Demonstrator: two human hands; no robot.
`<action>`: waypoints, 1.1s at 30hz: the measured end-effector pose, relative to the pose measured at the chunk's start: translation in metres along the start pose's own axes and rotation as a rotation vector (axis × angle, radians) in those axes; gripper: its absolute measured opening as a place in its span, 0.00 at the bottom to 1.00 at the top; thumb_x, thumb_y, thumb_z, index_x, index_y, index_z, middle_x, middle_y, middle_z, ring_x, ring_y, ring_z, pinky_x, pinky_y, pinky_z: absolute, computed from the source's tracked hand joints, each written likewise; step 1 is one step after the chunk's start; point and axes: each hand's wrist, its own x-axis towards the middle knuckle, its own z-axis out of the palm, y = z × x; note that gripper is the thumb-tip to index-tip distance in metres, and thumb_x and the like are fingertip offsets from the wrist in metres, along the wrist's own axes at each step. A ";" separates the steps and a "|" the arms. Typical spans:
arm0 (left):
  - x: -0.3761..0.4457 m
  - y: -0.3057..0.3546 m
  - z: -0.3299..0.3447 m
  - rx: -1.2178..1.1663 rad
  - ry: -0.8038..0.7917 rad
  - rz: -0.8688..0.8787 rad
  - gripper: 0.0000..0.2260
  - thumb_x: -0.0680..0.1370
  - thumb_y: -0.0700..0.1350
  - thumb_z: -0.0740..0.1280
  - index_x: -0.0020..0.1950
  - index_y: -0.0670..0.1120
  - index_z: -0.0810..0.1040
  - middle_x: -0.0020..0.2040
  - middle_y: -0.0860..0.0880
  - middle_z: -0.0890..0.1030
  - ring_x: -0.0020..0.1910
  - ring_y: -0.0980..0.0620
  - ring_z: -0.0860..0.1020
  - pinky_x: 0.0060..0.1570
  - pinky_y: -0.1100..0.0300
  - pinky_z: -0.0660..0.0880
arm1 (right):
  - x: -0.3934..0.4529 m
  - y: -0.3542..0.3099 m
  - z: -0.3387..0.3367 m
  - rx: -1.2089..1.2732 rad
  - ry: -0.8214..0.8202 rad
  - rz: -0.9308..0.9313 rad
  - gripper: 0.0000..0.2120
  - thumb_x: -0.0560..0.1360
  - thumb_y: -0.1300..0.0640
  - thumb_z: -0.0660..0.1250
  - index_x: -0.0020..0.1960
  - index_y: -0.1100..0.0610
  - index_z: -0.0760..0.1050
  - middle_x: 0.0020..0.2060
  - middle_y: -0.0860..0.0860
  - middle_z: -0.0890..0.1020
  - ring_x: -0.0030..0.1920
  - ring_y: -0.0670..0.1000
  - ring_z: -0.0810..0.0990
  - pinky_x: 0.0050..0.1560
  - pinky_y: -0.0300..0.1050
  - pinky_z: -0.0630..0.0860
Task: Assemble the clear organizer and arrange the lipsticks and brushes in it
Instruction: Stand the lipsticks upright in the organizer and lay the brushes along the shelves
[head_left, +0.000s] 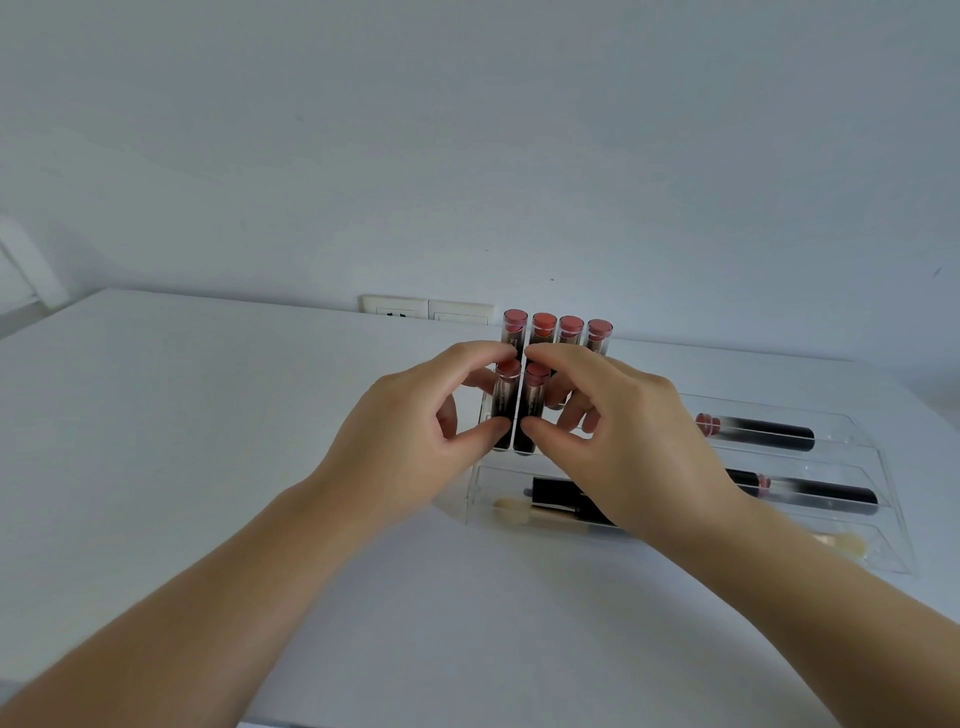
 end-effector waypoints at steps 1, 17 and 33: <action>0.000 0.000 0.000 0.008 0.004 -0.001 0.27 0.72 0.46 0.76 0.66 0.64 0.71 0.50 0.74 0.78 0.33 0.51 0.77 0.34 0.71 0.70 | 0.000 0.000 0.000 0.006 0.003 0.000 0.21 0.74 0.53 0.73 0.66 0.43 0.74 0.42 0.35 0.75 0.42 0.40 0.79 0.38 0.28 0.72; 0.000 0.000 0.000 0.031 0.029 0.021 0.25 0.71 0.49 0.75 0.65 0.64 0.72 0.48 0.74 0.77 0.33 0.49 0.78 0.35 0.63 0.74 | 0.000 0.001 0.002 0.032 0.017 0.004 0.20 0.74 0.55 0.72 0.64 0.43 0.74 0.44 0.37 0.78 0.42 0.41 0.79 0.41 0.30 0.74; -0.001 -0.002 0.001 0.016 0.023 -0.001 0.28 0.71 0.49 0.78 0.67 0.64 0.71 0.50 0.72 0.78 0.33 0.49 0.79 0.35 0.65 0.73 | -0.001 -0.004 0.001 0.005 0.015 0.013 0.22 0.74 0.52 0.72 0.66 0.45 0.74 0.41 0.37 0.76 0.40 0.42 0.78 0.40 0.38 0.77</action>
